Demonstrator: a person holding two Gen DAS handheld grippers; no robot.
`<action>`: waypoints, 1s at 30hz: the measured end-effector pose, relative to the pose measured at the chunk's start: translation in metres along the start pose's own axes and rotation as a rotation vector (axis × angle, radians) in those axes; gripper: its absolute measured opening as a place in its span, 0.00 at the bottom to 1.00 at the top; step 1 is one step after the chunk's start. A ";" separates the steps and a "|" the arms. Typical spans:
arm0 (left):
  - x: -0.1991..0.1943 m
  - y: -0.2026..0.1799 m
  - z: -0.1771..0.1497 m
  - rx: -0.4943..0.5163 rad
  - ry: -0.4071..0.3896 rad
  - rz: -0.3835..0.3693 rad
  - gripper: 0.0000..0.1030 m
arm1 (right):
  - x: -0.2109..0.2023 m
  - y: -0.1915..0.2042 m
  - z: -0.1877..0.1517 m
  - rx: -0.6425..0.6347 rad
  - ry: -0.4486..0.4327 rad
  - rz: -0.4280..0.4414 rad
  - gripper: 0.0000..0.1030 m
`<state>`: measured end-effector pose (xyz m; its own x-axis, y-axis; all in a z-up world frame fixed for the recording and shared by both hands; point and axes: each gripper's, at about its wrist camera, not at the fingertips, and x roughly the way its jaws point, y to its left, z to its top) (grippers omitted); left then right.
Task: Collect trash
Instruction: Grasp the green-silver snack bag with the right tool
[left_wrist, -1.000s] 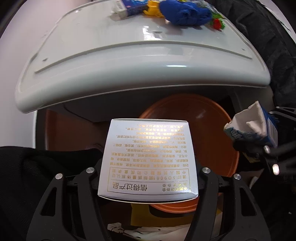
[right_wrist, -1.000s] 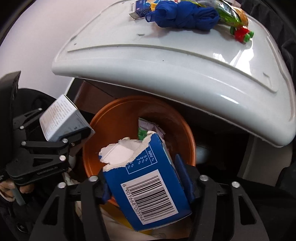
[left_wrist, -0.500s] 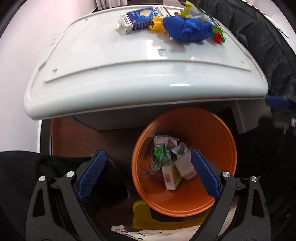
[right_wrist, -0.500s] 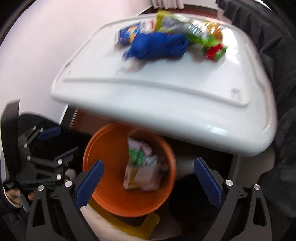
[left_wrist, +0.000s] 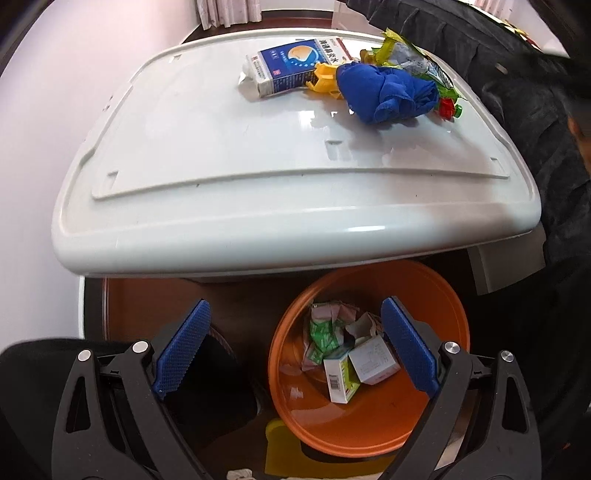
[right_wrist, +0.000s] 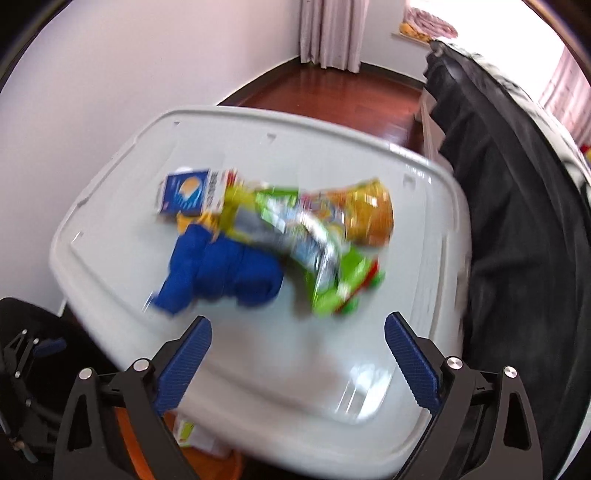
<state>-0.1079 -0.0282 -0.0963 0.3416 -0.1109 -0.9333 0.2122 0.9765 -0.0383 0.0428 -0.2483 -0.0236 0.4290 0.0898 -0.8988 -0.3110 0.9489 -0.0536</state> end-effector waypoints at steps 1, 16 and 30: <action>0.001 -0.002 0.004 0.005 -0.002 0.002 0.88 | 0.007 -0.001 0.010 -0.026 0.000 -0.010 0.90; 0.004 -0.034 0.035 0.143 -0.054 0.022 0.88 | 0.098 0.011 0.047 -0.216 0.135 0.041 0.39; -0.014 -0.055 0.074 0.171 -0.151 -0.035 0.88 | -0.002 -0.034 0.010 0.122 -0.058 0.081 0.26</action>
<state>-0.0565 -0.0944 -0.0548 0.4616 -0.1827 -0.8681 0.3738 0.9275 0.0036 0.0611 -0.2773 -0.0155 0.4561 0.1815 -0.8712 -0.2425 0.9673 0.0746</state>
